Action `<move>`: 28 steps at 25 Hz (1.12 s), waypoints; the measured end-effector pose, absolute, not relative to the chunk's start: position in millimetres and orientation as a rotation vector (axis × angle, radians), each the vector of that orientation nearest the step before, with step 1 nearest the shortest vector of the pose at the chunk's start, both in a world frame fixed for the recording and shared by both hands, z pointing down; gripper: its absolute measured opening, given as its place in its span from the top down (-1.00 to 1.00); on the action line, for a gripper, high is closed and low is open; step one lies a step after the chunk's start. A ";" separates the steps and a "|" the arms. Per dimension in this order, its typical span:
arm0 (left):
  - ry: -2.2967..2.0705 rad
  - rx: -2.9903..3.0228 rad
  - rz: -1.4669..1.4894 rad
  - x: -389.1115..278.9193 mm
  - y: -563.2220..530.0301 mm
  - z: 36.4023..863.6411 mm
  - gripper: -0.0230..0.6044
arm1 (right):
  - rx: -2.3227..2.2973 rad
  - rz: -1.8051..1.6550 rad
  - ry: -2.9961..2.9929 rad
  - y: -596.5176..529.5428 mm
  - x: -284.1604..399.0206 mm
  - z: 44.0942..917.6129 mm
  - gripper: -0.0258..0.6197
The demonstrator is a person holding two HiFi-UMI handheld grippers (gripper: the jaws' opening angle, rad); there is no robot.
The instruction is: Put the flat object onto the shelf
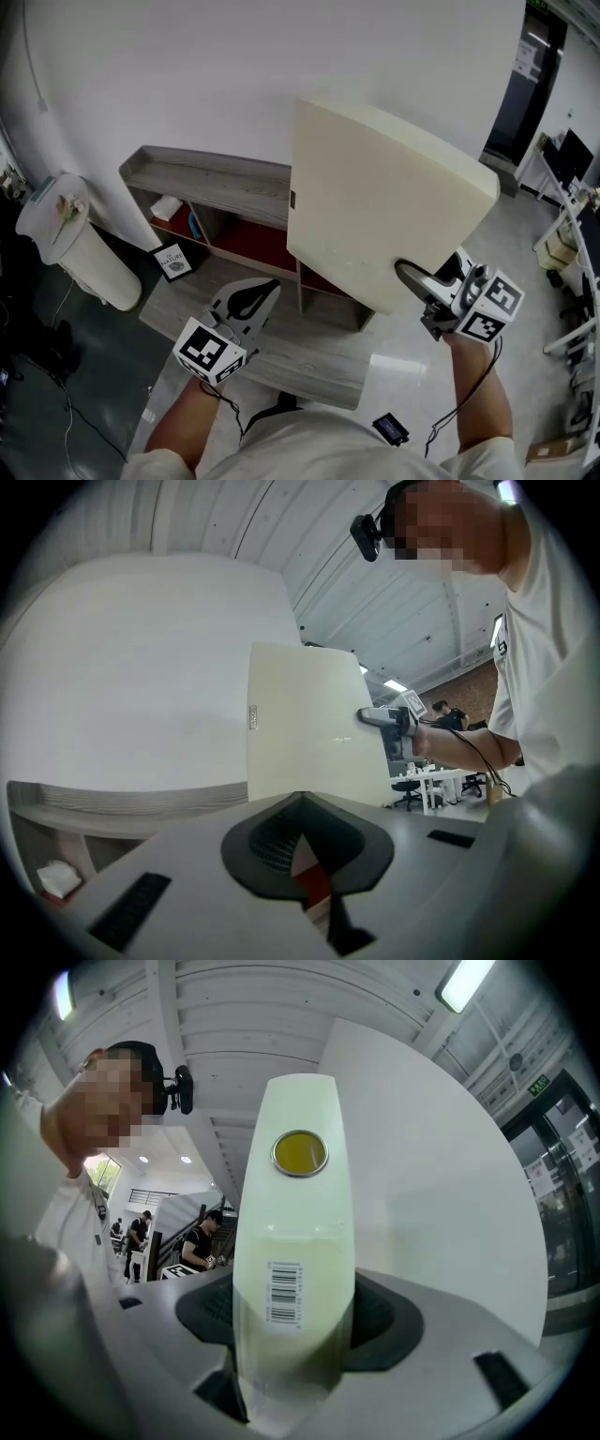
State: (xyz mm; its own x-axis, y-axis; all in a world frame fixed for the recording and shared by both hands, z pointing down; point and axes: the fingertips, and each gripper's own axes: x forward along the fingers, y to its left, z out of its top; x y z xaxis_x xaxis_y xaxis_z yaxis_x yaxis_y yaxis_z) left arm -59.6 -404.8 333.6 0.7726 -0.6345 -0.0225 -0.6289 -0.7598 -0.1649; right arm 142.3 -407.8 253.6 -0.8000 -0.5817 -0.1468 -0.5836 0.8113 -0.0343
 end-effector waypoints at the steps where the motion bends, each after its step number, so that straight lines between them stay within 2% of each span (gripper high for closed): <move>1: 0.994 -2.799 -0.053 -62.1 -412.1 331.4 0.89 | -0.923 0.027 2.844 -414.6 139.7 249.7 0.03; 14: 0.888 -2.843 0.011 -70.9 -482.9 314.7 0.89 | -0.994 0.090 2.869 -493.5 129.1 214.8 0.02; 28: 0.860 -2.890 0.008 -57.8 -517.4 328.4 0.89 | -0.972 0.013 2.911 -546.6 144.5 228.4 0.02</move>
